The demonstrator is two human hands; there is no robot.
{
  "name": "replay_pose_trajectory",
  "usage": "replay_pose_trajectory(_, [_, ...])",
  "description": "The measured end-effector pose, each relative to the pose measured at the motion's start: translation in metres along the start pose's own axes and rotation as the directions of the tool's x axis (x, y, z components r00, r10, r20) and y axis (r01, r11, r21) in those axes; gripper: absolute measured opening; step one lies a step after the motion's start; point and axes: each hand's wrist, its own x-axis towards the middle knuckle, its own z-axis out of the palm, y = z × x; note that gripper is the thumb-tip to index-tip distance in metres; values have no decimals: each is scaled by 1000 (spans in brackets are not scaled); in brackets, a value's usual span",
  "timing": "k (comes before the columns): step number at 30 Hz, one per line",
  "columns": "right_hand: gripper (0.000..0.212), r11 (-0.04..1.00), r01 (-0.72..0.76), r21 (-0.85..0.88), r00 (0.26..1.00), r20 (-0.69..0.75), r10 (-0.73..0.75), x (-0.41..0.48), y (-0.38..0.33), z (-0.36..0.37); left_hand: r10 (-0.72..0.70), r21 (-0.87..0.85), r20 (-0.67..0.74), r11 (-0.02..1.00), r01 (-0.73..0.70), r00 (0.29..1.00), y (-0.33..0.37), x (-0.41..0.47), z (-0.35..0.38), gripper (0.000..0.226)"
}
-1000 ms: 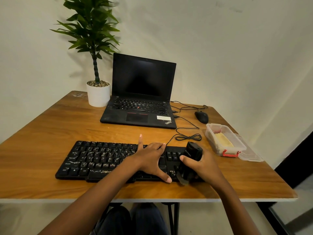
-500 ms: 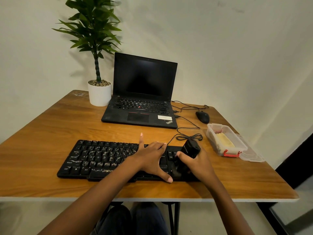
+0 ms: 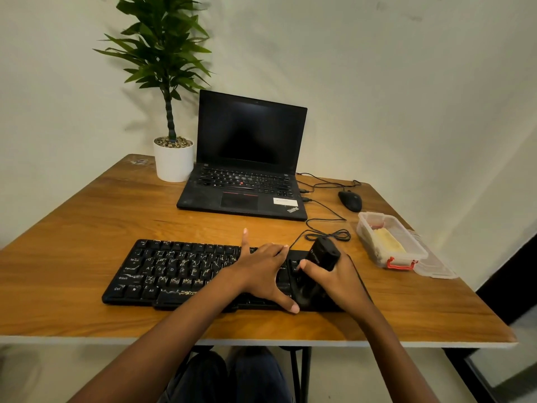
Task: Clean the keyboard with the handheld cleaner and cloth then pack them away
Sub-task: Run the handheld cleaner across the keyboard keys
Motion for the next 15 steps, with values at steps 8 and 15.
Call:
replay_pose_trajectory(8, [26, 994, 36, -104, 997, 71, -29, 9, -8, -3, -2, -7, 0, 1000, 2, 1000, 0, 0, 1, 123])
replay_pose_trajectory(15, [27, 980, 70, -186, 992, 120, -48, 21, -12, -3, 5, -34, -12, 999, -5, 1000, 0, 0, 0, 120])
